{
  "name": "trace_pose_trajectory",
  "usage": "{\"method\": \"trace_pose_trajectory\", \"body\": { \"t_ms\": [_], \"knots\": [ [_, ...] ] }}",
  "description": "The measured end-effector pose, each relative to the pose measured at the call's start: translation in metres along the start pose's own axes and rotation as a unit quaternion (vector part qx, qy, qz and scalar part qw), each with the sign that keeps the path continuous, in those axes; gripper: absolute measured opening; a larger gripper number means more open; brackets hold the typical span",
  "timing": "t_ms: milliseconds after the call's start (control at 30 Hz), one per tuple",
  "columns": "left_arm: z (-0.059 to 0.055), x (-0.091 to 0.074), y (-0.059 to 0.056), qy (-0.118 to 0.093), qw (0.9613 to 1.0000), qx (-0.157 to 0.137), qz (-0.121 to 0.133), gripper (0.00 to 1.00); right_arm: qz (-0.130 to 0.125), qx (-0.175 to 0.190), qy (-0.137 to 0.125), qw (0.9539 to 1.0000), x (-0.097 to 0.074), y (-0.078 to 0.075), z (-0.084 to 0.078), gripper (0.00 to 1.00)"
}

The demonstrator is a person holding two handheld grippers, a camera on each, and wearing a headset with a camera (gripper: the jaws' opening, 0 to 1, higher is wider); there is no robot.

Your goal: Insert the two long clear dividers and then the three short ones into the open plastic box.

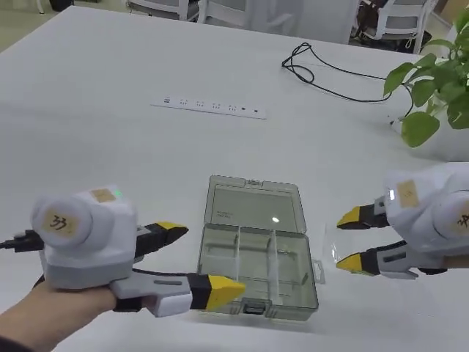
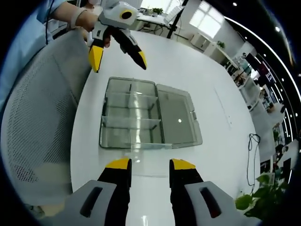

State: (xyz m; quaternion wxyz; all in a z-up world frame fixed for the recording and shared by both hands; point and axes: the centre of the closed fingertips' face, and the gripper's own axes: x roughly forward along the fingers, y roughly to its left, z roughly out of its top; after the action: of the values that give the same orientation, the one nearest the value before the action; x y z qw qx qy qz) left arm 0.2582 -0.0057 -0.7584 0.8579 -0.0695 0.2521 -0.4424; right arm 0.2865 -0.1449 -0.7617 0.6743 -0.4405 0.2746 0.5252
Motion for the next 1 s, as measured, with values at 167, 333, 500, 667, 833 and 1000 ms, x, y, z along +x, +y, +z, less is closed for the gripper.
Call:
{"method": "trace_pose_trajectory", "body": {
  "t_ms": [167,333,500,667,833,1000],
  "knots": [
    [0.002,0.005,-0.006,-0.004,0.9995,-0.028,-0.013,0.77,-0.007,-0.027,-0.018,0.9995,-0.001,0.003,0.024,0.32],
    [0.002,0.012,-0.013,0.006,0.9978,-0.060,-0.027,0.72,-0.026,-0.075,-0.035,0.9962,0.000,0.005,0.051,0.32],
    [0.002,0.018,-0.016,0.013,0.9955,-0.088,-0.033,0.66,-0.046,-0.102,-0.038,0.9930,0.005,0.007,0.066,0.32],
    [0.005,0.022,-0.018,0.007,0.9925,-0.116,-0.037,0.60,-0.052,-0.131,-0.029,0.9895,0.012,0.014,0.071,0.32],
    [0.005,0.028,-0.019,0.015,0.9917,-0.123,-0.036,0.51,-0.055,-0.140,-0.033,0.9881,0.016,0.019,0.080,0.32],
    [0.012,0.034,-0.022,0.003,0.9888,-0.144,-0.038,0.39,-0.066,-0.141,-0.036,0.9871,0.018,0.018,0.088,0.32]
  ]
}}
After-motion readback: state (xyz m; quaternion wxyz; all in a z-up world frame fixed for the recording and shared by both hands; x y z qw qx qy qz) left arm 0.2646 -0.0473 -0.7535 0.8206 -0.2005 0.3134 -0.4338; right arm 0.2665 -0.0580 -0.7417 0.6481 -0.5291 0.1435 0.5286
